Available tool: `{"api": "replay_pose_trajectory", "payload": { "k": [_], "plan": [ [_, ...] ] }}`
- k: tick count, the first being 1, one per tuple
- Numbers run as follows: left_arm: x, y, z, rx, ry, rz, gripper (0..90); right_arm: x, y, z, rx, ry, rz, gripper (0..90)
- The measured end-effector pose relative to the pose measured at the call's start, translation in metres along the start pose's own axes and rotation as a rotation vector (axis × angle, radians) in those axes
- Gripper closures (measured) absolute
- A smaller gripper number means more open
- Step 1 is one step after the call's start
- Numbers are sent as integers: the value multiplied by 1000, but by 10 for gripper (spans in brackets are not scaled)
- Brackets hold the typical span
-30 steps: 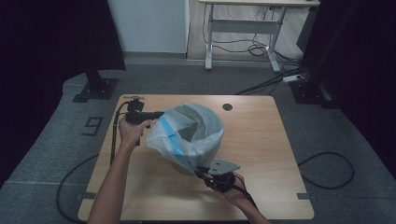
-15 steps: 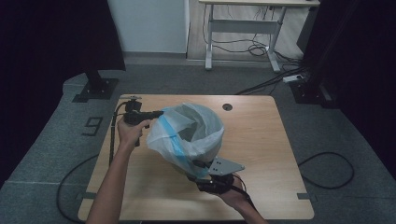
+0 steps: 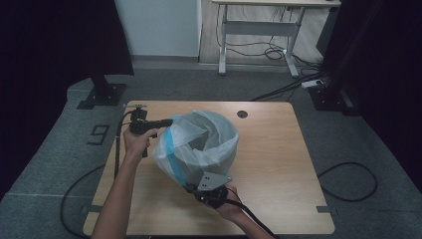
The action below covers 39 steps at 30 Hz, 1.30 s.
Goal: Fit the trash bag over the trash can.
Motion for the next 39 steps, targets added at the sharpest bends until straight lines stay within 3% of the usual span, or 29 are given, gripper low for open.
{"api": "replay_pose_trajectory", "payload": {
  "k": [2, 4, 8, 15, 22, 24, 30, 32, 35, 38, 39],
  "plan": [
    [3, 3, -1, 11, -14, 0, 897, 1, 13, -8, 42, -5, 4, 888],
    [7, 8, -3, 21, -18, 7, 897, 1, 27, -12, 83, 13, 48, 888],
    [13, 16, -8, 41, -25, 18, 897, -4, 51, -14, 139, 19, 21, 888],
    [18, 29, -22, 85, -45, 18, 897, -16, 76, -6, 192, 40, -9, 889],
    [21, 46, -39, 137, -67, 2, 896, -22, 82, 4, 210, 46, -75, 888],
    [21, 48, -43, 144, -68, 6, 896, -23, 82, 8, 211, 43, -60, 888],
    [22, 53, -47, 170, -86, -4, 885, -35, 89, 16, 216, 68, -99, 887],
    [20, 49, -43, 147, -93, -20, 839, -37, 89, 17, 212, 67, -105, 849],
    [18, 39, -33, 95, -119, -68, 635, -39, 87, 22, 188, 84, -112, 639],
    [18, 29, -20, 51, -159, -98, 425, -39, 76, 35, 96, 98, -130, 506],
    [20, 28, -16, 48, -189, -127, 392, -39, 73, 38, 76, 104, -137, 479]
  ]
}}
Point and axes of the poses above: each handheld gripper's, and its own axes: z roughly backward along the jaws, y roughly out of its underside, x roughly to its left, the point moved 9 cm from there along -z, roughly forward along the jaws, and after that the axes turned 7 degrees about -x, right-handed, at the moved point
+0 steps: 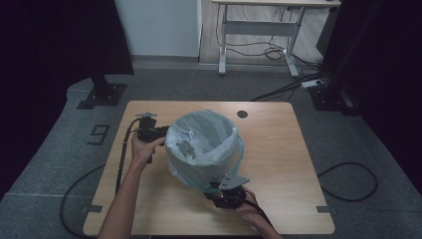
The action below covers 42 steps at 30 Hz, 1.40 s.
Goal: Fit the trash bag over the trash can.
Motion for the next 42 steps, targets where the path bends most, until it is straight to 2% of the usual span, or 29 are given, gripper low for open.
{"api": "replay_pose_trajectory", "payload": {
  "k": [3, 5, 11, 15, 20, 25, 29, 31, 34, 36, 42],
  "plan": [
    [3, -3, 10, -15, -44, -29, 262, 1, -13, 13, -82, 3, -20, 437],
    [6, -4, 17, -26, -72, -49, 223, 5, -21, 20, -123, -15, -18, 427],
    [9, -10, 37, -54, -72, -73, 172, 8, -38, 37, -192, -11, -2, 409],
    [6, -20, 58, -100, -60, -87, 170, -4, -44, 59, -224, 30, 1, 401],
    [-9, -35, 78, -146, -6, -92, 174, -29, -35, 87, -231, 97, -30, 395],
    [-44, -51, 77, -147, 91, -129, 184, -55, -19, 109, -224, 177, -73, 393],
    [-81, -61, 62, -88, 181, -187, 185, -69, -12, 125, -230, 220, -97, 393],
    [-100, -64, 50, -41, 207, -227, 188, -74, -11, 130, -237, 235, -104, 394],
    [-123, -65, 30, 44, 223, -305, 196, -78, -10, 135, -242, 247, -110, 393],
    [-135, -64, 16, 102, 220, -344, 197, -80, -8, 136, -240, 252, -113, 394],
    [-151, -65, -11, 186, 240, -365, 205, -80, -7, 138, -237, 256, -112, 394]
  ]
}}
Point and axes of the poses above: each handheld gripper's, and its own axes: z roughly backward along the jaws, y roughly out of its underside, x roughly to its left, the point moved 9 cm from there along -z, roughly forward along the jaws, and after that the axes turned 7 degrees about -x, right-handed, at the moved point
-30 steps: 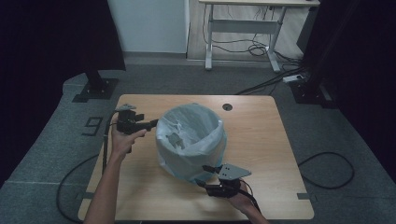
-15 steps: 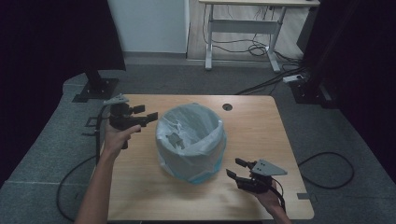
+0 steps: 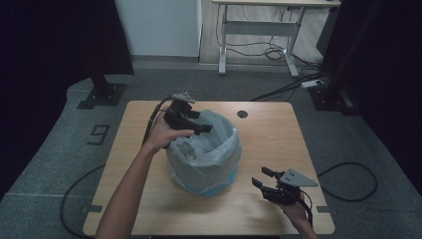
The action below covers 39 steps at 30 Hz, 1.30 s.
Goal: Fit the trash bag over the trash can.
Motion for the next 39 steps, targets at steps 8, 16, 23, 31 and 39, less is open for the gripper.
{"api": "replay_pose_trajectory", "payload": {
  "k": [8, 16, 23, 31, 39],
  "plan": [
    [-6, 12, -41, 176, 21, -30, 227, -5, 0, 4, -5, 13, -6, 394],
    [-12, 32, -70, 339, 12, -87, 226, -8, 2, 6, -3, 20, -7, 395],
    [-10, 43, -84, 406, -8, -88, 228, -10, 4, 6, 9, 26, -11, 395],
    [-12, 29, -73, 313, -13, -94, 222, -12, 4, 6, 13, 33, -11, 394],
    [-18, 5, -25, 99, -1, -72, 219, -12, 5, 7, 13, 37, -10, 394]
  ]
}}
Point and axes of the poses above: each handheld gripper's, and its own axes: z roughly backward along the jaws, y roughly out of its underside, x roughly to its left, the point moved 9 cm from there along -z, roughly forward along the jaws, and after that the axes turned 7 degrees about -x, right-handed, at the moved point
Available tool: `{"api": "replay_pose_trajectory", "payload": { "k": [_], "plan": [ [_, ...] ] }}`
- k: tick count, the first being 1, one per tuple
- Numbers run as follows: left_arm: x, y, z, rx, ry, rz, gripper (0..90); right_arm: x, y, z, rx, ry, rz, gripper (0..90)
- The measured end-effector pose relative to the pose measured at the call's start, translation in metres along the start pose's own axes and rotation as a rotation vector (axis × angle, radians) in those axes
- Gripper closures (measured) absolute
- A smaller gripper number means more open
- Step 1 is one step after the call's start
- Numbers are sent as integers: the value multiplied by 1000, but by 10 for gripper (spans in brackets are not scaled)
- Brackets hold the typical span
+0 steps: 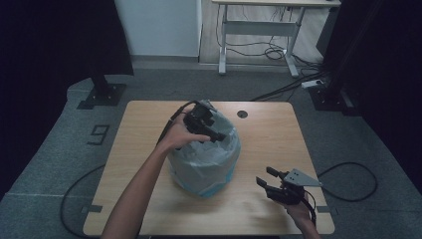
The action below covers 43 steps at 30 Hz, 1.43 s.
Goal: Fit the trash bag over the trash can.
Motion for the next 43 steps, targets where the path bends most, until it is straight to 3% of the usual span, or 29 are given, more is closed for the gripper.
{"api": "replay_pose_trajectory", "payload": {
  "k": [4, 7, 22, 33, 43],
  "plan": [
    [4, 1, 27, -96, -24, 13, 219, 0, 1, -1, 4, 0, 0, 394],
    [6, 6, 44, -135, -35, 18, 219, -1, 2, 0, 10, 1, 3, 392],
    [9, 57, 99, -196, -99, 38, 214, -5, 5, -1, 19, 17, 7, 390],
    [11, 98, 114, -221, -136, 76, 213, -10, 6, -1, 24, 31, 1, 390],
    [16, 108, 117, -226, -148, 94, 211, -9, 7, -5, 35, 30, 15, 385]
  ]
}}
Point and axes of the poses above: each handheld gripper's, and its own axes: z roughly backward along the jaws, y roughly out of its underside, x roughly to its left, the point moved 9 cm from there along -z, roughly forward along the jaws, and after that the axes turned 7 degrees about -x, right-handed, at the moved point
